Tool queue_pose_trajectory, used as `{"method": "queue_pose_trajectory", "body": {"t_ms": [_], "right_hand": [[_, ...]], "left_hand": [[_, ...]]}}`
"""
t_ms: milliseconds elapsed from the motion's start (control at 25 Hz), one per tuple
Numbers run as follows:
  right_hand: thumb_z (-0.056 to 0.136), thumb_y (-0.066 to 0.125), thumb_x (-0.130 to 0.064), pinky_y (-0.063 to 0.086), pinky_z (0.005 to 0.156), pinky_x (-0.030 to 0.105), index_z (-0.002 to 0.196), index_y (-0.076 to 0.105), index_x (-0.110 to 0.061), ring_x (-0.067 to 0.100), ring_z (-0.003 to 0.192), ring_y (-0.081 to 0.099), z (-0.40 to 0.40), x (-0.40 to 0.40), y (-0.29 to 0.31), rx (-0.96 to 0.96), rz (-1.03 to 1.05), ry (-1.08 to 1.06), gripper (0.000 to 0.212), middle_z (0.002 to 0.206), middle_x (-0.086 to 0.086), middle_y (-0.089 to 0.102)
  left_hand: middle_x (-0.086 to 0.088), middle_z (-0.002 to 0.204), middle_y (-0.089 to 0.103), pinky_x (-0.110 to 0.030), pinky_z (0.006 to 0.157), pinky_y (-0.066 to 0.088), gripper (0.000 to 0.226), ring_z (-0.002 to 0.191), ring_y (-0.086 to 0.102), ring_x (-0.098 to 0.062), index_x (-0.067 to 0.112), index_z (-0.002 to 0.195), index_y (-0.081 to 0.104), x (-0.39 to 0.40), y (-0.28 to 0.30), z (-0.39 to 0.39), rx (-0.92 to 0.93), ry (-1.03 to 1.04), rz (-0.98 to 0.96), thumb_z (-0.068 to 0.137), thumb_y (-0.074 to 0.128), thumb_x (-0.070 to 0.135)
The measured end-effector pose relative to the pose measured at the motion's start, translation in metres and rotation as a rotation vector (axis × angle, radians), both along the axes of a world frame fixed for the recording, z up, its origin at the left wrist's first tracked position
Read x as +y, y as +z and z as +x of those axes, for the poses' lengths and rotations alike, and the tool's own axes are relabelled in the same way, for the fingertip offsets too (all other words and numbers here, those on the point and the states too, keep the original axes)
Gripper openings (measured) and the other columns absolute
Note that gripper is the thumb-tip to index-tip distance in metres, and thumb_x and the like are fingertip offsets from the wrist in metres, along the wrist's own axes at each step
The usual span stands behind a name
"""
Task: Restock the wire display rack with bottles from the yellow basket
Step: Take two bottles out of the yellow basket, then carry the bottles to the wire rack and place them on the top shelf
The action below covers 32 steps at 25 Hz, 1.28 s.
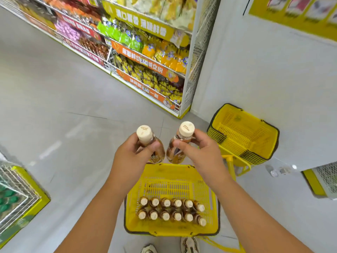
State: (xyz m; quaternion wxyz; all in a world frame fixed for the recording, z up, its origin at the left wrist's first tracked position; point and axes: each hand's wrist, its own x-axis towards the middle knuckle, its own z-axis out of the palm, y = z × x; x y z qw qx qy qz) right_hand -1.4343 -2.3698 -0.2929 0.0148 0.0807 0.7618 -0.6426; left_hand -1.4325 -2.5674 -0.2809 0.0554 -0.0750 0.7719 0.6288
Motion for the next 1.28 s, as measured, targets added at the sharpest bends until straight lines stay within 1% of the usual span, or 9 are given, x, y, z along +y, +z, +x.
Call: {"method": "queue_pose_trajectory", "body": {"t_ms": [120, 240, 400, 560, 680, 760, 920, 1120, 1280], "right_hand": [[0.082, 0.085, -0.022, 0.053, 0.095, 0.034, 0.113, 0.076, -0.027, 0.014, 0.109, 0.071, 0.006, -0.005, 0.091, 0.085, -0.001, 0.079, 0.033, 0.109, -0.006, 0.078], [0.082, 0.085, -0.016, 0.050, 0.079, 0.018, 0.109, 0.077, -0.025, 0.003, 0.089, 0.071, 0.012, -0.014, 0.173, 0.126, 0.011, 0.168, 0.029, 0.095, -0.011, 0.078], [0.083, 0.084, -0.018, 0.044, 0.067, 0.016, 0.099, 0.079, -0.029, -0.008, 0.064, 0.059, 0.019, -0.028, 0.255, 0.214, 0.019, 0.294, 0.020, 0.073, -0.022, 0.071], [0.080, 0.085, -0.021, 0.043, 0.069, 0.021, 0.093, 0.080, -0.030, -0.001, 0.067, 0.061, 0.026, -0.063, 0.312, 0.270, -0.007, 0.436, 0.017, 0.078, -0.015, 0.074], [0.080, 0.084, -0.014, 0.048, 0.074, 0.024, 0.091, 0.081, -0.022, 0.006, 0.075, 0.068, 0.033, -0.105, 0.345, 0.281, -0.032, 0.611, 0.014, 0.083, -0.006, 0.078], [0.080, 0.084, -0.012, 0.050, 0.072, 0.020, 0.091, 0.081, -0.019, 0.007, 0.074, 0.070, 0.044, -0.139, 0.363, 0.277, -0.049, 0.720, 0.013, 0.083, -0.003, 0.079], [0.082, 0.084, -0.017, 0.048, 0.064, 0.014, 0.092, 0.081, -0.023, 0.002, 0.071, 0.070, 0.081, -0.218, 0.385, 0.305, -0.031, 0.911, 0.012, 0.080, -0.006, 0.079], [0.085, 0.081, -0.015, 0.048, 0.058, 0.006, 0.095, 0.081, -0.021, -0.002, 0.067, 0.069, 0.156, -0.335, 0.394, 0.314, -0.055, 1.047, 0.011, 0.086, 0.002, 0.079], [0.085, 0.082, -0.022, 0.049, 0.060, 0.009, 0.092, 0.081, -0.023, 0.001, 0.071, 0.071, 0.218, -0.448, 0.400, 0.326, -0.057, 1.108, 0.007, 0.083, -0.004, 0.079]], "left_hand": [[0.010, 0.104, 0.077, -0.016, 0.081, 0.048, 0.027, 0.099, 0.069, -0.002, 0.034, 0.108, 0.074, -0.010, 0.083, 0.017, 0.063, 0.041, 0.037, 0.087, 0.075, 0.016], [0.005, 0.100, 0.078, -0.015, 0.076, 0.051, 0.021, 0.091, 0.070, -0.007, 0.027, 0.100, 0.077, -0.024, 0.156, 0.033, 0.114, 0.085, 0.031, 0.083, 0.078, 0.015], [0.006, 0.102, 0.078, -0.040, 0.094, 0.056, 0.020, 0.101, 0.072, -0.017, 0.024, 0.100, 0.077, -0.052, 0.245, 0.061, 0.218, 0.194, -0.035, 0.081, 0.081, 0.019], [0.005, 0.103, 0.078, -0.049, 0.094, 0.058, 0.024, 0.099, 0.073, -0.020, 0.025, 0.102, 0.076, -0.088, 0.315, 0.103, 0.272, 0.331, -0.017, 0.080, 0.084, 0.020], [0.005, 0.106, 0.078, -0.050, 0.092, 0.059, 0.036, 0.101, 0.074, -0.020, 0.036, 0.099, 0.077, -0.125, 0.346, 0.143, 0.270, 0.444, -0.027, 0.064, 0.086, 0.038], [0.005, 0.105, 0.078, -0.050, 0.091, 0.060, 0.041, 0.101, 0.074, -0.021, 0.033, 0.100, 0.078, -0.151, 0.357, 0.175, 0.260, 0.535, -0.056, 0.060, 0.086, 0.041], [0.008, 0.099, 0.079, -0.038, 0.085, 0.062, 0.024, 0.094, 0.075, -0.017, 0.025, 0.102, 0.078, -0.206, 0.376, 0.243, 0.256, 0.674, -0.139, 0.079, 0.086, 0.023], [0.012, 0.094, 0.079, -0.034, 0.076, 0.062, 0.018, 0.084, 0.075, -0.008, 0.029, 0.103, 0.077, -0.298, 0.389, 0.340, 0.242, 0.806, -0.167, 0.086, 0.080, 0.028], [0.018, 0.093, 0.078, -0.027, 0.072, 0.056, 0.019, 0.084, 0.073, -0.003, 0.034, 0.103, 0.076, -0.393, 0.397, 0.418, 0.259, 0.880, -0.212, 0.085, 0.081, 0.031]]}}
